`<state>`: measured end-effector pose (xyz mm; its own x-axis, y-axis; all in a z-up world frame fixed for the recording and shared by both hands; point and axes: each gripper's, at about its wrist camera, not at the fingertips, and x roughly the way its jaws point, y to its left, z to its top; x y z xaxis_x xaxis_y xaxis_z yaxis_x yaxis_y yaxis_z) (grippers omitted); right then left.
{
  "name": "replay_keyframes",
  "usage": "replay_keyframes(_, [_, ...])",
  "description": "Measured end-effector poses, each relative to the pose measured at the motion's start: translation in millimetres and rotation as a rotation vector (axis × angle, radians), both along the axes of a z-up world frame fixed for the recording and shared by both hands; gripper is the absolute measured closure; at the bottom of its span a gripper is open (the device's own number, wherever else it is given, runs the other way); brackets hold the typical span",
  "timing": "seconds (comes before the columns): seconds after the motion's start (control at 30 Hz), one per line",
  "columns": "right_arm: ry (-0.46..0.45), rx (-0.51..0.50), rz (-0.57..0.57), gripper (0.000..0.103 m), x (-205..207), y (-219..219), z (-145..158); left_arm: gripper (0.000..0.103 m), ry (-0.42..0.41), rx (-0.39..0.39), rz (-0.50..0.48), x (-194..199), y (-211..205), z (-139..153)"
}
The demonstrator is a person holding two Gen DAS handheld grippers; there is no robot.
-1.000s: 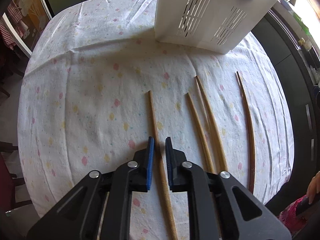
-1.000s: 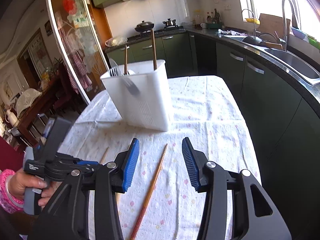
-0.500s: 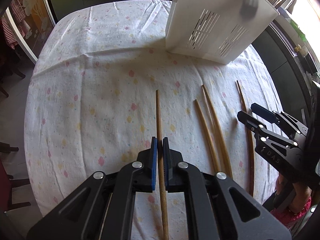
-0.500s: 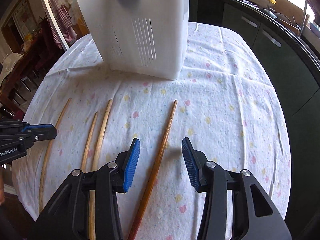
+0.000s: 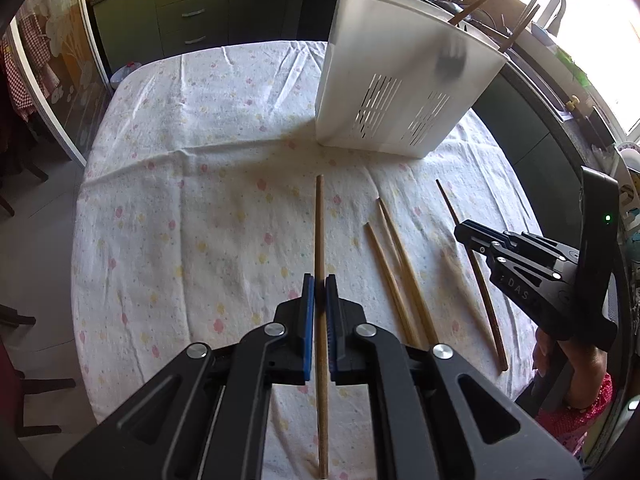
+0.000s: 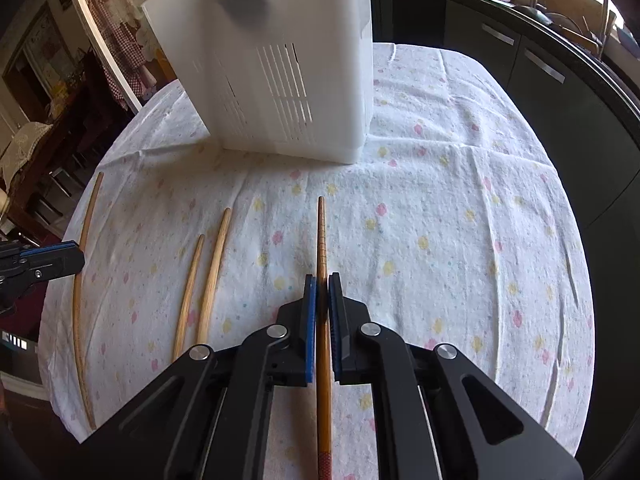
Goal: Organize utensils
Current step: 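Lift both chopsticks and carry them over the white caddy with both grippers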
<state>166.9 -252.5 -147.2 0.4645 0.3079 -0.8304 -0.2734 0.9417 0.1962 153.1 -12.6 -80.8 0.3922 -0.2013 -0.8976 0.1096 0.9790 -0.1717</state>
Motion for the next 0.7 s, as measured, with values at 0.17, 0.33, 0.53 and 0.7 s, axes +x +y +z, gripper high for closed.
replay_keyframes(0.17, [-0.089, 0.103, -0.009, 0.096, -18, -21, 40, 0.097, -0.042, -0.006, -0.008, -5, -1, 17])
replay_keyframes(0.33, [-0.161, 0.140, -0.003, 0.096, -42, -34, 72, 0.098, -0.077, -0.018, -0.020, -12, -2, 35])
replay_keyframes(0.53, [-0.234, 0.164, 0.007, 0.096, -66, -40, 102, 0.098, -0.119, -0.029, -0.033, -20, -4, 54])
replay_keyframes(0.7, [-0.288, 0.182, 0.019, 0.096, -89, -41, 124, 0.098, -0.164, -0.036, -0.045, -29, -6, 74])
